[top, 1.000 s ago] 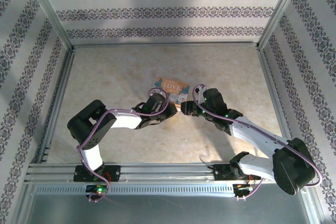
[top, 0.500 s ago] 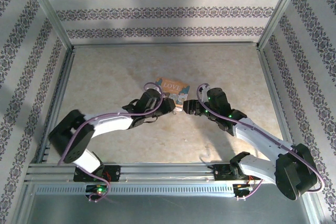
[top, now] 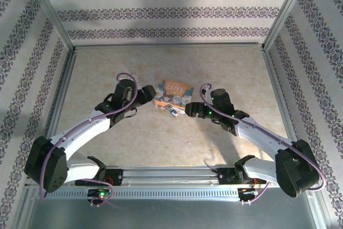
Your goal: Unlock the padlock with the key
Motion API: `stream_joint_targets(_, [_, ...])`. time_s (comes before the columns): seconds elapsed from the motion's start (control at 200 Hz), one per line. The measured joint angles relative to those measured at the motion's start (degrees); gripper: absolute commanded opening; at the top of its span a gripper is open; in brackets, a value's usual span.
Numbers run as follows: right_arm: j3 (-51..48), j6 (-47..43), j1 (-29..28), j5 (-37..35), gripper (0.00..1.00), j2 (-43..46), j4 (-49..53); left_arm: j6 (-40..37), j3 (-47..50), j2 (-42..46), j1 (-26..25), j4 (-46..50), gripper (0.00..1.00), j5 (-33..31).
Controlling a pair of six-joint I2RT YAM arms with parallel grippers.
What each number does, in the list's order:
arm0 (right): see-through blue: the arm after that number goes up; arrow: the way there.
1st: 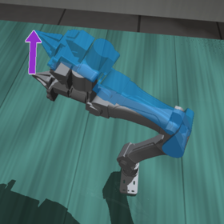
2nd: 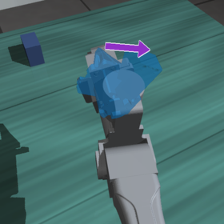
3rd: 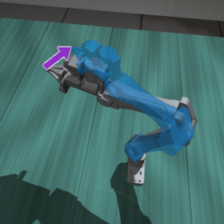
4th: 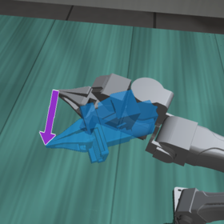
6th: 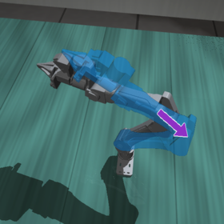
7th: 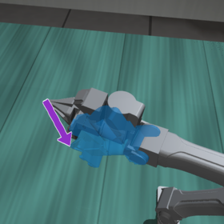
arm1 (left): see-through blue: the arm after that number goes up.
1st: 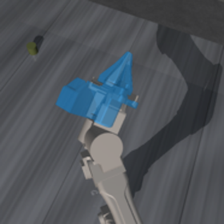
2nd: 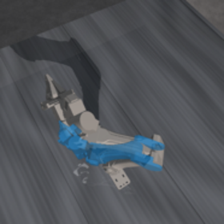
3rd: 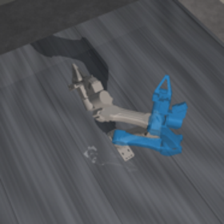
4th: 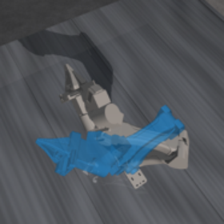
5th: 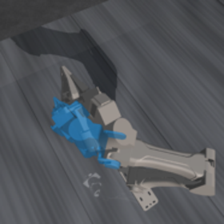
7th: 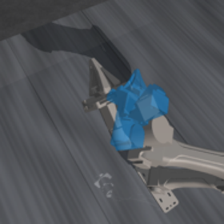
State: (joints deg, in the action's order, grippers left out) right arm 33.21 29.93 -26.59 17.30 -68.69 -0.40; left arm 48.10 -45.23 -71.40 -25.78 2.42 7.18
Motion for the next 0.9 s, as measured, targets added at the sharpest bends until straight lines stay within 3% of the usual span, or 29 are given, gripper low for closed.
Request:
stream_joint_targets(0.13, [0.96,1.2,0.24,1.25,0.95,-3.48,-0.68,-2.62,-0.31,-2.34,5.4,0.35,0.8,4.04])
stream_joint_targets(0.27, [2.54,1.9,0.39,1.84,0.98,-6.73,-2.47,-5.49,-3.89,-9.2,7.74,1.16,0.81,8.46])
stream_joint_targets(0.615, [7.17,3.32,0.98,2.91,0.98,-15.63,-6.47,-8.66,-15.54,-27.3,8.22,1.07,0.6,19.34])
stream_joint_targets(0.72, [8.59,3.34,0.98,3.28,0.98,-17.7,-6.8,-8.9,-16.94,-30.36,8.09,1.05,0.51,21.11])
stream_joint_targets(0.905, [11.52,3.13,0.98,4.61,0.94,-20.31,-6.97,-8.55,-16.39,-31.95,7.45,-0.11,0.45,22.86])
